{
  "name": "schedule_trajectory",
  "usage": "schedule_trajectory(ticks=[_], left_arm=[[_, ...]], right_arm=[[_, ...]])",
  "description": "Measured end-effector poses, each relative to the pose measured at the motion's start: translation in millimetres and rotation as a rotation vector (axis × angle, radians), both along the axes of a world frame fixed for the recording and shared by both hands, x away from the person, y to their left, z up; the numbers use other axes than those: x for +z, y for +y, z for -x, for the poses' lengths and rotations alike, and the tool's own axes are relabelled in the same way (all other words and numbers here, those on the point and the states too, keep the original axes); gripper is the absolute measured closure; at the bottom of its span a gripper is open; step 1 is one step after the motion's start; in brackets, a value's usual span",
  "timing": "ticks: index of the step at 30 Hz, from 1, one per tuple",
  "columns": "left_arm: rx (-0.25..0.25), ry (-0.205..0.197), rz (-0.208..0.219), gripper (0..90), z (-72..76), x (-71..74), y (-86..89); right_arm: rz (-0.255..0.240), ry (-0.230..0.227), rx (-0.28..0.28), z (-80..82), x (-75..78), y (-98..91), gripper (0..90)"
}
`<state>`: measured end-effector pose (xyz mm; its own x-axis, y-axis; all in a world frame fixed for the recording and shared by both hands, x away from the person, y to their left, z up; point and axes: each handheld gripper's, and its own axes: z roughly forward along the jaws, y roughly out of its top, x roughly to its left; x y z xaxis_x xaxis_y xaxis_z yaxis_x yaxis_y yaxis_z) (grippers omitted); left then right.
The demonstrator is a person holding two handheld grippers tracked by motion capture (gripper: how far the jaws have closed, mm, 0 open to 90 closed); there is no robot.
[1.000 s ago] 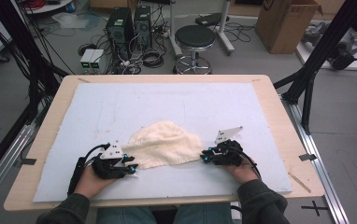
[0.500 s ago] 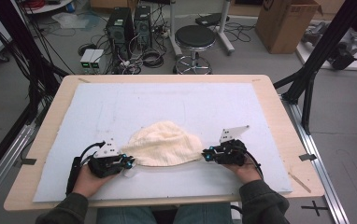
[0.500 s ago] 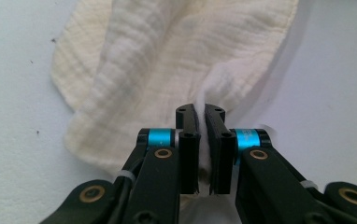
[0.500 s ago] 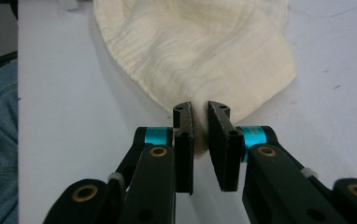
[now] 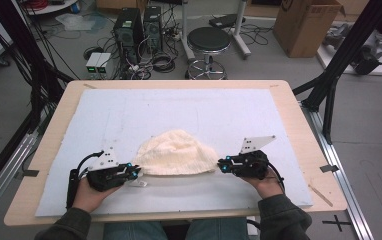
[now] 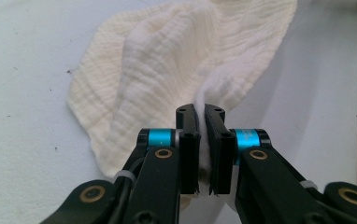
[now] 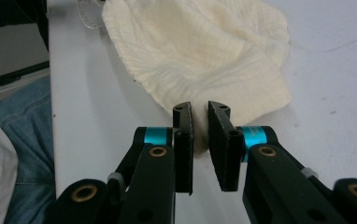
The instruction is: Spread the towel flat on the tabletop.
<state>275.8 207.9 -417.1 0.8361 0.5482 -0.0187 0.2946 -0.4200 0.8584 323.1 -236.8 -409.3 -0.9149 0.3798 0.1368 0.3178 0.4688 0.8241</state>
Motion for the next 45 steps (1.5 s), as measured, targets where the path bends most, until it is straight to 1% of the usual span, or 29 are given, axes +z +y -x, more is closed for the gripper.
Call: schedule_trajectory(ticks=[1,3,5,6,7,9,12,14,16,19,20,22,23,25,26,29,31,32,33,35,36,38,40,41,42,45], left_arm=[[-0.001,-0.003,0.003,84.3,1.4,1.1,0.8],[-0.007,-0.008,0.003,84.3,5.9,2.9,2.1],[-0.017,-0.016,-0.016,84.4,10.4,4.3,4.0],[-0.018,-0.016,-0.018,84.3,12.1,4.1,4.7],[-0.018,-0.014,-0.025,84.3,14.0,3.9,5.7],[-0.019,-0.009,-0.024,84.3,17.7,3.0,7.0],[-0.03,-0.011,-0.034,84.3,24.8,3.1,8.7],[-0.033,-0.01,-0.043,84.2,30.1,3.0,10.0],[-0.041,0.001,-0.052,84.2,35.0,0.7,11.4],[-0.054,0.015,-0.078,84.2,40.4,-3.0,13.6],[-0.055,0.021,-0.083,84.0,41.8,-3.9,14.4],[-0.059,0.031,-0.077,83.3,43.6,-4.9,16.0],[-0.063,0.03,-0.075,81.4,44.0,-4.6,16.7],[-0.07,0.04,-0.049,71.2,44.1,-3.0,17.3],[-0.072,0.037,-0.035,68.2,44.0,-1.2,17.6],[-0.064,0.02,0.021,57.6,42.0,6.0,17.3],[-0.057,0.012,0.056,55.2,39.2,10.5,15.8],[-0.05,0.009,0.057,52.7,36.8,12.0,14.1],[-0.049,0.007,0.057,51.0,34.2,12.7,12.1],[-0.042,0.004,0.051,51.1,27.2,11.9,7.3],[-0.035,0.008,0.047,51.1,22.7,10.5,4.4],[-0.016,0.016,0.047,51.6,14.0,6.4,-1.7],[-0.01,0.025,0.032,52.6,7.0,2.1,-7.7],[-0.01,0.024,0.016,53.6,4.4,0.6,-9.5],[-0.005,0.024,0.009,54.1,2.2,-1.0,-11.0],[0.011,0.031,-0.012,54.7,-3.5,-4.7,-11.8]], right_arm=[[-0.006,0.004,-0.001,1.1,1.1,0.1,80.3],[-0.007,-0.003,0.002,3.8,3.4,0.7,80.1],[0.003,-0.015,0.014,8.7,6.5,2.3,79.8],[0.013,-0.025,0.022,10.8,7.9,3.3,79.8],[0.017,-0.023,0.031,13.0,8.9,4.4,79.8],[0.025,-0.028,0.046,16.7,9.1,6.8,79.7],[0.038,-0.005,0.071,23.2,6.6,10.9,79.8],[0.048,0.014,0.099,27.6,3.9,15.4,79.8],[0.071,0.03,0.125,32.7,-0.6,21.6,79.8],[0.115,0.054,0.164,39.8,-8.6,30.8,79.8],[0.127,0.07,0.177,42.7,-10.7,33.7,79.7],[0.143,0.072,0.192,46.4,-13.9,38.0,79.3],[0.143,0.079,0.198,47.6,-14.5,39.1,78.4],[0.136,0.074,0.195,48.1,-13.2,39.5,74.3],[0.121,0.078,0.19,48.1,-11.7,38.9,72.3],[0.07,0.064,0.166,44.5,-4.3,33.6,67.3],[0.037,0.056,0.146,40.8,1.3,28.7,64.2],[0.021,0.045,0.138,37.8,3.7,26.0,63.5],[0.006,0.047,0.126,36.0,6.4,23.6,63.4],[-0.004,0.025,0.095,30.1,10.6,19.8,62.7],[-0.003,0.018,0.071,25.7,12.0,18.5,62.8],[-0.003,0.021,0.015,15.2,12.3,16.1,63.6],[0.01,0.023,-0.037,2.6,8.4,14.1,64.7],[0.013,0.026,-0.06,-4.0,4.9,13.0,65.9],[0.024,0.04,-0.085,-9.7,1.1,12.3,66.6],[0.059,0.076,-0.125,-23.7,-11.6,11.5,67.5]])
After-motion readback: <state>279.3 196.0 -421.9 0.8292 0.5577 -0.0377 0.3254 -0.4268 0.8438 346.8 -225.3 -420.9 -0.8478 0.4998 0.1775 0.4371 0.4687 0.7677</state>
